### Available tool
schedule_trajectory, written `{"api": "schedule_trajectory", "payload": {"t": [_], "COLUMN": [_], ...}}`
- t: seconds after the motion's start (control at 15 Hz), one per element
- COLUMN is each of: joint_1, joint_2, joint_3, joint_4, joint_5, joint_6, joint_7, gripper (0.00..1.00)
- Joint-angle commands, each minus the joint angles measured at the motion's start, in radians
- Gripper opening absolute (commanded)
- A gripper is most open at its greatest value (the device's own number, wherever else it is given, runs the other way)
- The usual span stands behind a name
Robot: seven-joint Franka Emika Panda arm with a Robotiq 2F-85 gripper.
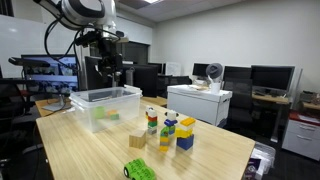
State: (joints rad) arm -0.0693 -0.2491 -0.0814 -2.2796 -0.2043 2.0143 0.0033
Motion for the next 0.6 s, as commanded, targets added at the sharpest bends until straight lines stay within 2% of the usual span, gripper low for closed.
{"api": "schedule_trajectory", "payload": {"t": [0.0, 0.13, 0.53], "joint_1": [-0.062, -0.088, -0.111], "joint_2": [0.055, 0.108, 0.248], "joint_3": [-0.045, -0.079, -0.123], "joint_4": [0.013, 0.007, 0.014], "joint_5": [-0.053, -0.095, -0.181], "joint_6": [-0.014, 0.0, 0.047], "joint_7": [-0.024, -0.071, -0.255], "gripper": [1.0, 1.0, 1.0]}}
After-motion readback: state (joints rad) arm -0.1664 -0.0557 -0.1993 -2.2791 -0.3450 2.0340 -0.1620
